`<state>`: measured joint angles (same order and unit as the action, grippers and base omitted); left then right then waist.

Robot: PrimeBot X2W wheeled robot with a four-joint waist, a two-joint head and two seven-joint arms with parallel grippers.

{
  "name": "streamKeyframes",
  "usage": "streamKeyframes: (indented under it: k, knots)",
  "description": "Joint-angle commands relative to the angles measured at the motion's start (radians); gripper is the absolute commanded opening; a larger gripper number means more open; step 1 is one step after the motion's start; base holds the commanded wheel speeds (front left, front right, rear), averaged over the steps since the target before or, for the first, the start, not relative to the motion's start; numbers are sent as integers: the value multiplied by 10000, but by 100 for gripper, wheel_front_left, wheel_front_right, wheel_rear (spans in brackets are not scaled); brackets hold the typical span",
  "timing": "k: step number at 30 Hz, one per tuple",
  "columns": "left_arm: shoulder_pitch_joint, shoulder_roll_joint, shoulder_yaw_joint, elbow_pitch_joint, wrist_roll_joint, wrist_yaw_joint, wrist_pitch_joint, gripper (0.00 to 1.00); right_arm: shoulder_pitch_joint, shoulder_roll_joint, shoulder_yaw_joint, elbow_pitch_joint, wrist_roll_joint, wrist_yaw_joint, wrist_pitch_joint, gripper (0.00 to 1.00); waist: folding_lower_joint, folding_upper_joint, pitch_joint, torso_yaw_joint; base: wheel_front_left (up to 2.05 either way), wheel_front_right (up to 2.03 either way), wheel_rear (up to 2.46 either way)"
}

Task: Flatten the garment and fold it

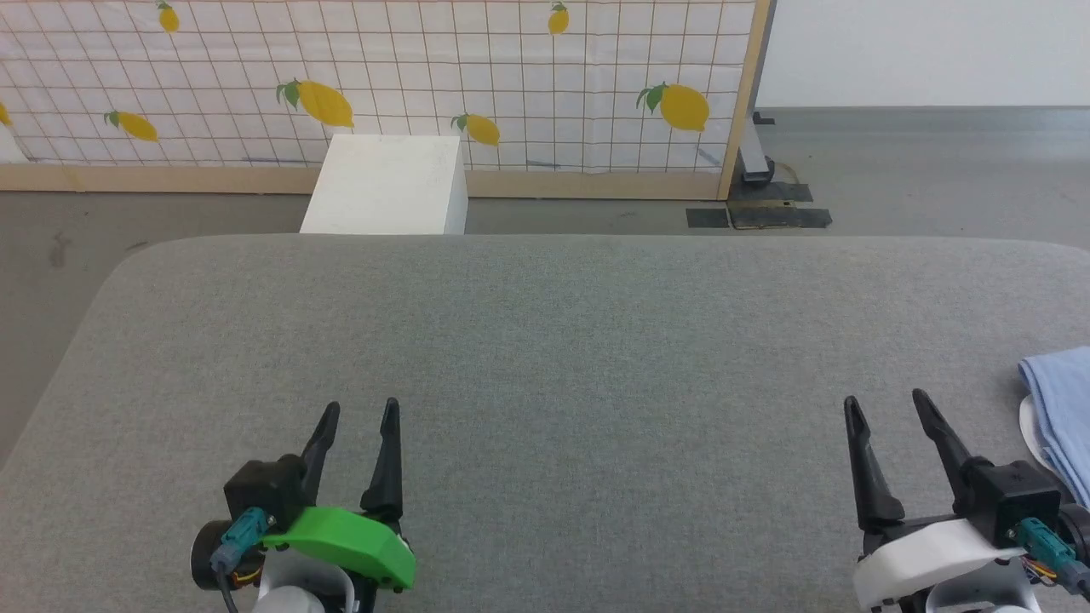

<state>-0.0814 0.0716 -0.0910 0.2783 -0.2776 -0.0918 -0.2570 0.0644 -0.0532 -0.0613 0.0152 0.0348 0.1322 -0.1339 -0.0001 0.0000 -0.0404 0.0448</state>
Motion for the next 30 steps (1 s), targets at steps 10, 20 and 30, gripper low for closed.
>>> streamKeyframes:
  k: [10, 20, 30]
  knots:
    - [231, -88, 19, -6, -62, 7, -47, 100, 175, 28, 62, 128, 432, -15, -192, 100, 1, 0, 51, -30, 0, 0, 0]
    - [95, -61, 7, 55, -43, 1, 8, 0, 33, 6, 54, 117, 467, 0, -129, 0, 1, 0, 95, -52, 0, 0, 0]
    - [115, -66, 34, -27, 36, 27, 80, 0, 13, 6, 68, 109, 435, 0, -86, 0, 1, 0, 107, -66, 0, 0, 0]
